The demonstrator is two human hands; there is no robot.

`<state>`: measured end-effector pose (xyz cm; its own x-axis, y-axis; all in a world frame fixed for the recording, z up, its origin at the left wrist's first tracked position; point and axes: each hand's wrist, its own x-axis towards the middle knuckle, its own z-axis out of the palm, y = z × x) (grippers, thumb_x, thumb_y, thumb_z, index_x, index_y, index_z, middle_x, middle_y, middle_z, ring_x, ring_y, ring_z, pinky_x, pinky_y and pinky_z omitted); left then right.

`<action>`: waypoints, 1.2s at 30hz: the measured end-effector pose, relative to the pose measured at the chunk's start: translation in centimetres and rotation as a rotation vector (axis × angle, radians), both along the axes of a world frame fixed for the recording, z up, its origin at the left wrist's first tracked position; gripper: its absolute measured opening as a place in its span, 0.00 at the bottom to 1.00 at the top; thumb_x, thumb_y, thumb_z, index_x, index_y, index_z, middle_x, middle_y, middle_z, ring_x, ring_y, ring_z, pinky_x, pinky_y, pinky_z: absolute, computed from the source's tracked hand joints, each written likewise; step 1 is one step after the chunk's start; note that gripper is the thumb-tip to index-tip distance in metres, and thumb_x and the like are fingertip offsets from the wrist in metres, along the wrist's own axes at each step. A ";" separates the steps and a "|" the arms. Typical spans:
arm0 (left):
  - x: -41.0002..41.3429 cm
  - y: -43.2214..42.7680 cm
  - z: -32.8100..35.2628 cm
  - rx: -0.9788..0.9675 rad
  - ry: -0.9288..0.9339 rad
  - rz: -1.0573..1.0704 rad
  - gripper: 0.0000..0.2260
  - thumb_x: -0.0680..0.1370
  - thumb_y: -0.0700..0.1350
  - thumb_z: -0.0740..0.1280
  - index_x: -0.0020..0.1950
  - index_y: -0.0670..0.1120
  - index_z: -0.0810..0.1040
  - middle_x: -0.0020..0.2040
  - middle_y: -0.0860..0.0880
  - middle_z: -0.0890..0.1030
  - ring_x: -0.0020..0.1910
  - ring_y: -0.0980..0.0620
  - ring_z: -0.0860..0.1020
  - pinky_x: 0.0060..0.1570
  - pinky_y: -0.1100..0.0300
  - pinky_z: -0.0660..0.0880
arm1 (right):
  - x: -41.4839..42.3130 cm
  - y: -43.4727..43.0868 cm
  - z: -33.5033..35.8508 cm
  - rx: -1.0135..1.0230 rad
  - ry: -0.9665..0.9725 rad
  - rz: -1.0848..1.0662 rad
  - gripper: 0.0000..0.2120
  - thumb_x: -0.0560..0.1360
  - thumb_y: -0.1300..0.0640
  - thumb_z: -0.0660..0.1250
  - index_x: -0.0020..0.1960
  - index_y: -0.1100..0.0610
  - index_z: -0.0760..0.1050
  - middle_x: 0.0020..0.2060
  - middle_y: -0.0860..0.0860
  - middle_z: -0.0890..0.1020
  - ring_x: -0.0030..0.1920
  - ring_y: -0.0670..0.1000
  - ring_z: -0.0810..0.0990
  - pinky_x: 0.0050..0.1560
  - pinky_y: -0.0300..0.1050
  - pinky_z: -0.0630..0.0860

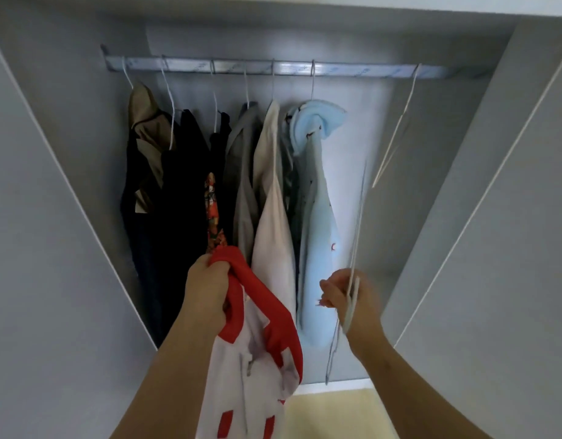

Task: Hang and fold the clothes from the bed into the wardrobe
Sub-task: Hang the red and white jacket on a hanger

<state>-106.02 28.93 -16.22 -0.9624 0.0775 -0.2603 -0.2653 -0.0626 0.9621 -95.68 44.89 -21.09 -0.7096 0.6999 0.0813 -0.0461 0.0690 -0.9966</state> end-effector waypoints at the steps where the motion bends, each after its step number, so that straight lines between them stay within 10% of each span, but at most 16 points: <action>1: 0.3 -0.3 -0.2 -0.011 0.001 -0.007 0.09 0.78 0.37 0.58 0.42 0.47 0.74 0.36 0.44 0.76 0.34 0.50 0.75 0.33 0.59 0.71 | 0.4 -0.6 0.0 -0.023 -0.012 0.002 0.10 0.74 0.64 0.68 0.35 0.57 0.73 0.26 0.51 0.75 0.30 0.53 0.75 0.36 0.46 0.76; 8: 0.9 -1.3 -1.7 -0.257 0.177 -0.072 0.08 0.78 0.38 0.57 0.44 0.47 0.74 0.40 0.45 0.77 0.38 0.49 0.75 0.40 0.58 0.72 | 2.6 -0.6 0.3 -0.154 -0.054 -0.127 0.17 0.79 0.48 0.57 0.37 0.56 0.74 0.20 0.48 0.64 0.19 0.43 0.63 0.21 0.34 0.62; 19: 3.0 -2.2 -6.5 -0.578 0.122 -0.011 0.05 0.79 0.40 0.56 0.49 0.47 0.70 0.36 0.53 0.71 0.33 0.56 0.69 0.31 0.62 0.62 | 6.1 1.5 -1.7 -0.107 -0.041 -0.021 0.20 0.77 0.58 0.63 0.27 0.56 0.68 0.18 0.46 0.62 0.19 0.43 0.59 0.20 0.33 0.58; 28: 2.4 -3.3 -8.4 -0.214 -0.358 0.094 0.14 0.80 0.36 0.57 0.63 0.31 0.71 0.49 0.36 0.75 0.53 0.38 0.74 0.64 0.46 0.69 | 7.0 1.3 -2.7 -0.154 -0.197 0.142 0.23 0.74 0.60 0.68 0.25 0.56 0.61 0.17 0.48 0.62 0.19 0.46 0.58 0.21 0.34 0.57; 36: 3.9 -3.7 -4.1 -0.151 -0.365 -0.120 0.06 0.71 0.32 0.60 0.41 0.36 0.77 0.37 0.37 0.80 0.36 0.39 0.78 0.41 0.51 0.77 | 8.1 1.6 -2.6 -0.140 -0.275 0.126 0.21 0.74 0.60 0.68 0.26 0.57 0.63 0.16 0.47 0.63 0.17 0.44 0.58 0.19 0.32 0.57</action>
